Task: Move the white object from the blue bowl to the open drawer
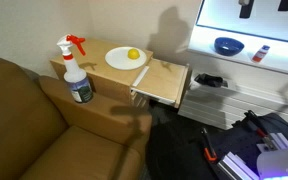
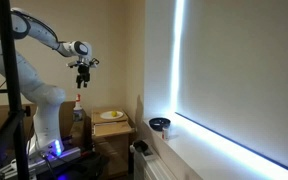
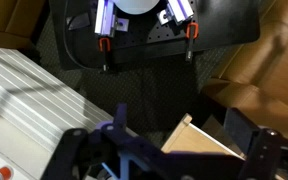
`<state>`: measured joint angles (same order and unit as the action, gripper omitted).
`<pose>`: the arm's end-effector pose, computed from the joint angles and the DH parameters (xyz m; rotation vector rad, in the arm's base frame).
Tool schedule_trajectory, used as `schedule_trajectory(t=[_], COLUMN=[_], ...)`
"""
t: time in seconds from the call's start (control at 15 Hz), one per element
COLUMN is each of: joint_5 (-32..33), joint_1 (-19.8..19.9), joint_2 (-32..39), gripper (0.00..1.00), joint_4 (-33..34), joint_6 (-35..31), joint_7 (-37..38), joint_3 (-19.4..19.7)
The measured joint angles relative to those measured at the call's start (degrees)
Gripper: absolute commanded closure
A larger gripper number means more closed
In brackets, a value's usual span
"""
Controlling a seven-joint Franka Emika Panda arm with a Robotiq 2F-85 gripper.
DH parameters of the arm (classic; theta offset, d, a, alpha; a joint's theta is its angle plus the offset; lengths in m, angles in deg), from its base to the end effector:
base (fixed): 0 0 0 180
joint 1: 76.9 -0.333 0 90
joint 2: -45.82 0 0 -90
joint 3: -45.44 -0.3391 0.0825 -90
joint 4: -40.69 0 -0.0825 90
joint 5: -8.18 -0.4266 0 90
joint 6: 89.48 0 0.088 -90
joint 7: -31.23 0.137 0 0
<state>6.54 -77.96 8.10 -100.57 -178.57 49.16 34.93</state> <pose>0.3362 0.0757 0.4733 2.9694 -0.2480 -0.3492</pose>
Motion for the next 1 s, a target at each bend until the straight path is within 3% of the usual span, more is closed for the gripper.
schedule_trajectory(t=[0.67, 0.87, 1.0], joint_5=[0.74, 2.21, 3.83], joint_1=[0.08, 2.85, 6.26], joint_2=[0.13, 2.52, 5.5], gripper=[0.0, 0.0, 0.0], joint_4=[0.35, 2.91, 5.71], joint_6=[-0.03, -0.03, -0.03], joint_7=[1.61, 7.88, 8.84], joint_3=[0.0, 1.02, 4.25])
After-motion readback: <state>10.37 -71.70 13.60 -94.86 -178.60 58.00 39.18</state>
